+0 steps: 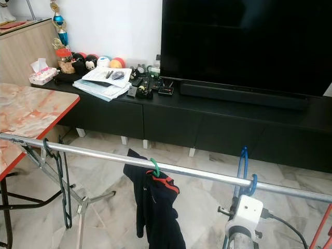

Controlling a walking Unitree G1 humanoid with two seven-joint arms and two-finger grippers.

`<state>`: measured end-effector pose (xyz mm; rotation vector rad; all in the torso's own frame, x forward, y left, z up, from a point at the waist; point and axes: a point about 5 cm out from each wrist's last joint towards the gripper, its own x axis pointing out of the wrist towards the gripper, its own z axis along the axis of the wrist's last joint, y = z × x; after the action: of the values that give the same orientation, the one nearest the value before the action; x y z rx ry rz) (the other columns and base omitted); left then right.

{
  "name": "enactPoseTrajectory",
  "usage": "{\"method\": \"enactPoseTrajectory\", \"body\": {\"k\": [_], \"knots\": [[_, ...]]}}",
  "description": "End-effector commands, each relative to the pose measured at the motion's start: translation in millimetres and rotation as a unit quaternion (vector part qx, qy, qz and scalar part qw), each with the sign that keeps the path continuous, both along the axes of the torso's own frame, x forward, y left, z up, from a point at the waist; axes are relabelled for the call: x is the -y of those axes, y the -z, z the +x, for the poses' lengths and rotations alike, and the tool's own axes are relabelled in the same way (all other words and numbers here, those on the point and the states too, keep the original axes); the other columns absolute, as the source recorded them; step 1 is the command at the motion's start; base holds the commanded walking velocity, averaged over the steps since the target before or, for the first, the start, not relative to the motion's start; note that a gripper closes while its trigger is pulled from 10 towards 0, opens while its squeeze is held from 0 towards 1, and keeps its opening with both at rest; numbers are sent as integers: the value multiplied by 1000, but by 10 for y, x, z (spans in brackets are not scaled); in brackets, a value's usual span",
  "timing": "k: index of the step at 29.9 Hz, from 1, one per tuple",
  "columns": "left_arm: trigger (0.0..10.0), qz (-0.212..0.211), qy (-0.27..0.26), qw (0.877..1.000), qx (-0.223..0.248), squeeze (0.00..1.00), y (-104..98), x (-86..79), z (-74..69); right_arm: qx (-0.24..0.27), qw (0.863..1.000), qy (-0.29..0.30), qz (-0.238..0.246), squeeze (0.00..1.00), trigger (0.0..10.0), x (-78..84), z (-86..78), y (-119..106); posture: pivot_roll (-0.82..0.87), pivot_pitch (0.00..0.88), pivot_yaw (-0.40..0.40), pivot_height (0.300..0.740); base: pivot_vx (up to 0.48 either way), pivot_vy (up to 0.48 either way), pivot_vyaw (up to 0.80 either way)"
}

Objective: Hang hanger

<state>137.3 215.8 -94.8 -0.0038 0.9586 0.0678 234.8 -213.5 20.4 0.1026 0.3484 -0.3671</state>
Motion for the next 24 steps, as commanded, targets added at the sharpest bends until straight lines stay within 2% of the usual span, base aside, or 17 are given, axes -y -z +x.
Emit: {"method": "enactPoseTrajectory", "body": {"k": [1, 5, 6, 7, 8, 20, 24], "knots": [[10000, 3, 4, 1000, -14, 0, 19, -20, -52, 7, 1000, -1, 6, 322, 10000, -8, -11, -44, 78, 0, -45, 740, 0, 0, 0], [10000, 2, 4, 1000, -15, 0, 20, -18, -52, 2, 1000, -5, 11, 314, 10000, -21, -55, -49, 72, 0, -47, 740, 0, 0, 0], [10000, 2, 4, 1000, -15, 0, 20, -17, -52, -1, 1000, -7, 11, 522, 10000, -22, -66, -45, 72, 0, -47, 740, 0, 0, 0], [10000, 2, 4, 1000, -15, 0, 20, -17, -52, -1, 1000, -7, 11, 522, 10000, -22, -66, -45, 72, 0, -47, 740, 0, 0, 0], [10000, 1, 4, 1000, -16, 0, 20, -17, -51, -3, 1000, -7, 13, 984, 10000, -19, -81, -50, 72, 0, -48, 740, 0, 0, 0], [10000, 1, 5, 1000, -15, 0, 15, -28, -43, 1, 1000, -9, 20, 976, 10000, 16, -35, -110, 70, 0, -50, 740, 0, 0, 0], [10000, 2, 4, 1000, -15, 0, 14, -34, -44, 31, 999, 7, 12, 984, 10000, 43, -49, -201, 67, 0, -50, 740, 0, 0, 0]]}}
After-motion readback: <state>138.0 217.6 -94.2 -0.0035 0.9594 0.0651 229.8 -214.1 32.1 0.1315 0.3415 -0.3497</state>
